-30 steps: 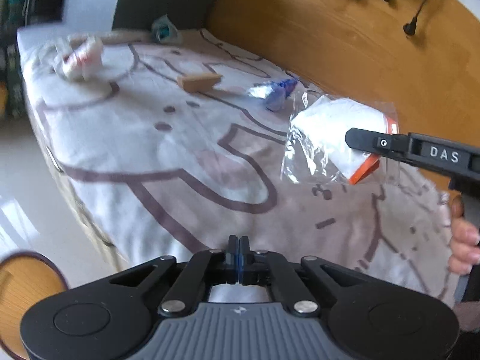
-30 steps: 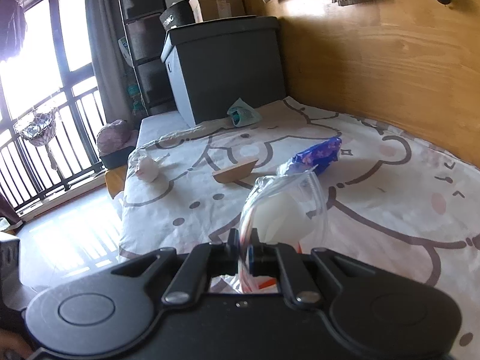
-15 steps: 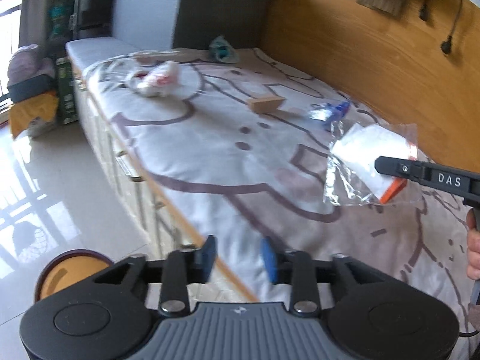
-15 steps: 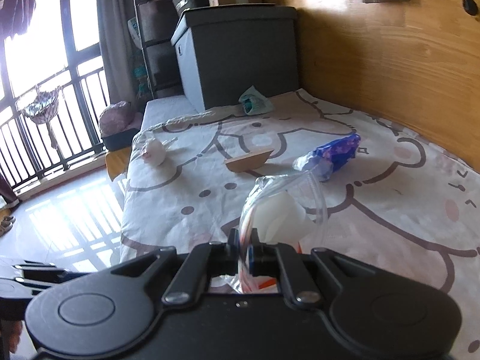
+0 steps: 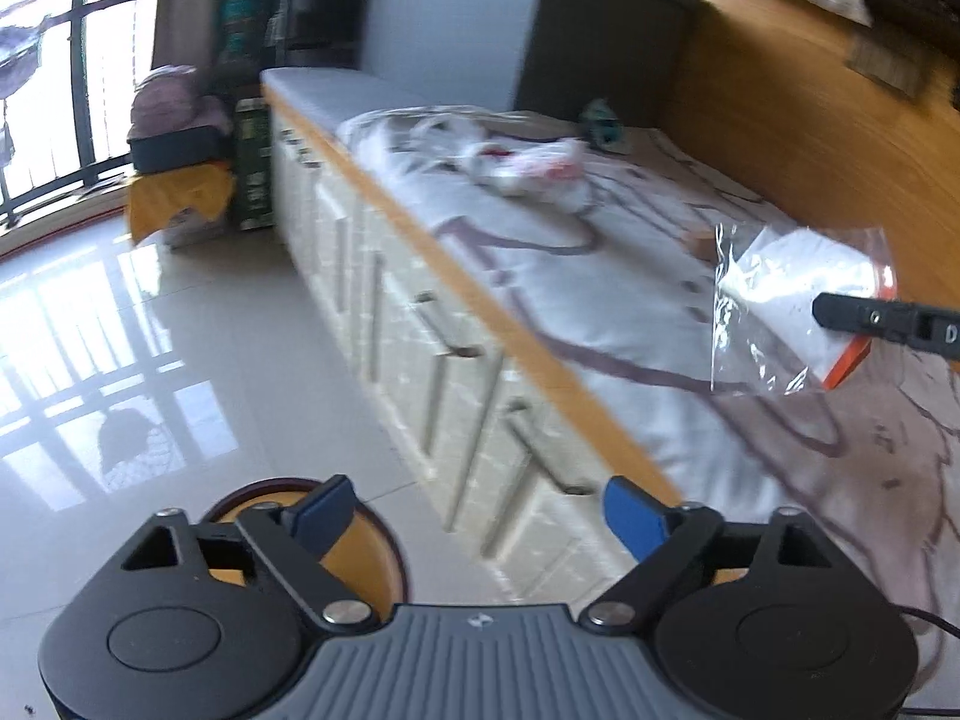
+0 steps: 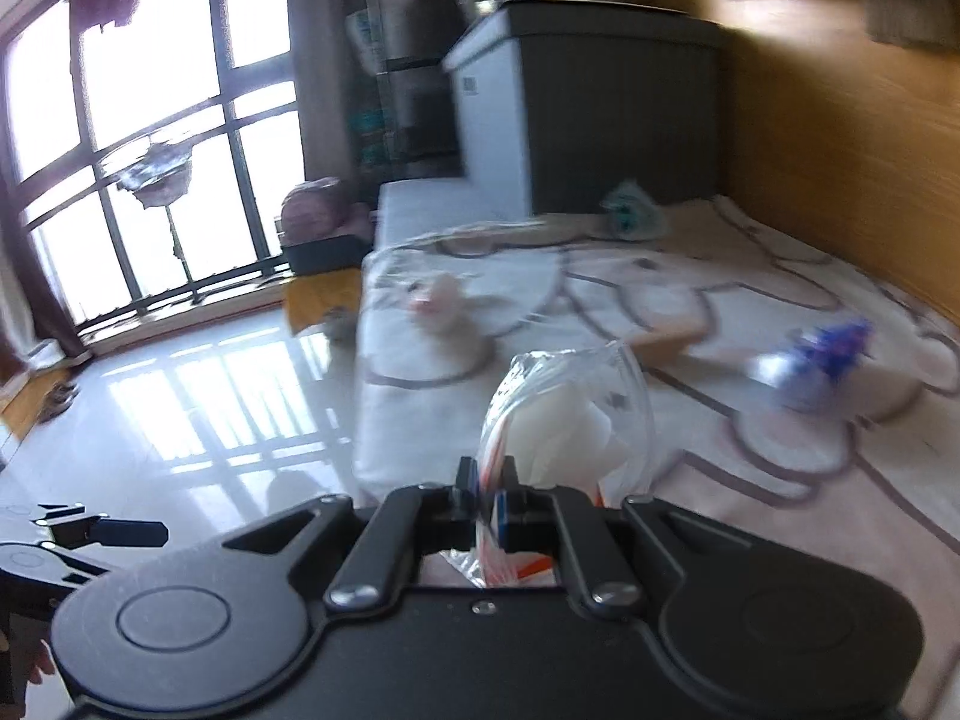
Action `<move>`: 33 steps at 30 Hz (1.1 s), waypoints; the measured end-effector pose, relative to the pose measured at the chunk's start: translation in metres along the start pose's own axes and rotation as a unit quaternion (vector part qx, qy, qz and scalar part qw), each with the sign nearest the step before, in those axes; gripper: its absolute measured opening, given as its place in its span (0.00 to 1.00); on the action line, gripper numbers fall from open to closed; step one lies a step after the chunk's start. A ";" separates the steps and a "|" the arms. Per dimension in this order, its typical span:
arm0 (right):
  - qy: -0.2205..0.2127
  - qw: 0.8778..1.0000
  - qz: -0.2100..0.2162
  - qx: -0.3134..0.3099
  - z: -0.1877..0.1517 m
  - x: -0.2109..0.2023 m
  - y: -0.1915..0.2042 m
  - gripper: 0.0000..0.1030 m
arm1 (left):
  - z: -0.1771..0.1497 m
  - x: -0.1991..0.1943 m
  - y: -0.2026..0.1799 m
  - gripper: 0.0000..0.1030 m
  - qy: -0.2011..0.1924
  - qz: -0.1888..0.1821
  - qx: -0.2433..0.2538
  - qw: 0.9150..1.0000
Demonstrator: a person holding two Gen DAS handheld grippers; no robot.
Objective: Collect trash
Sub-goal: 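Carry the clear bag to the wastebasket and open the right tool while the left tool lowers toward the floor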
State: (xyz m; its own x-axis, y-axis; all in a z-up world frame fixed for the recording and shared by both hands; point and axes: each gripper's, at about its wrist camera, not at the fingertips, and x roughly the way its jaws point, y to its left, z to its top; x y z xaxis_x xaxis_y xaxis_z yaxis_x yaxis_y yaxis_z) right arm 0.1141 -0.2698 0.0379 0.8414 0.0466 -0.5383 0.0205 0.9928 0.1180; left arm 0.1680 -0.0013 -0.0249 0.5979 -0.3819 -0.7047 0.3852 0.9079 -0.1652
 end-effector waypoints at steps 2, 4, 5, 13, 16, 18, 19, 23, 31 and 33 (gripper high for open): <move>0.004 1.000 0.021 -0.010 0.005 0.012 0.017 0.06 | -0.004 0.001 0.014 0.93 0.002 0.010 -0.009 1.000; 0.008 0.999 0.041 -0.021 0.007 0.024 0.033 0.06 | -0.010 0.004 0.029 0.97 0.007 0.018 -0.019 1.000; 0.012 0.998 0.053 -0.026 0.008 0.030 0.042 0.06 | -0.013 0.007 0.036 0.98 0.011 0.022 -0.024 0.999; 0.066 0.987 0.128 -0.077 -0.009 0.096 0.103 0.06 | -0.075 0.046 0.082 1.00 0.074 0.019 -0.092 0.993; 0.088 0.983 0.135 -0.092 -0.024 0.121 0.118 0.06 | -0.107 0.070 0.088 1.00 0.126 0.005 -0.129 0.984; 0.110 0.980 0.141 -0.093 -0.035 0.138 0.126 0.06 | -0.119 0.082 0.086 1.00 0.146 -0.008 -0.132 0.980; 0.118 0.978 0.144 -0.092 -0.040 0.145 0.129 0.06 | -0.124 0.087 0.086 1.00 0.154 -0.013 -0.130 0.979; 0.151 0.973 0.153 -0.085 -0.058 0.170 0.138 0.06 | -0.128 0.104 0.078 1.00 0.175 -0.057 -0.093 0.979; 0.187 0.965 0.180 -0.033 -0.079 0.213 0.136 0.06 | -0.172 0.154 0.032 0.93 0.219 -0.159 0.081 0.959; 0.191 0.964 0.183 -0.036 -0.086 0.219 0.140 0.06 | -0.194 0.170 0.021 0.92 0.229 -0.166 0.108 0.953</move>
State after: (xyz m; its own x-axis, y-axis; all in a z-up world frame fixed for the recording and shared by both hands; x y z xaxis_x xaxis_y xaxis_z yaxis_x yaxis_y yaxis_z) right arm 0.2549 -0.1115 -0.1353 0.5254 0.4183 -0.7409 -0.2889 0.9068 0.3071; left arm 0.1416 -0.0135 -0.2824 0.0672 -0.4820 -0.8736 0.6645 0.6747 -0.3212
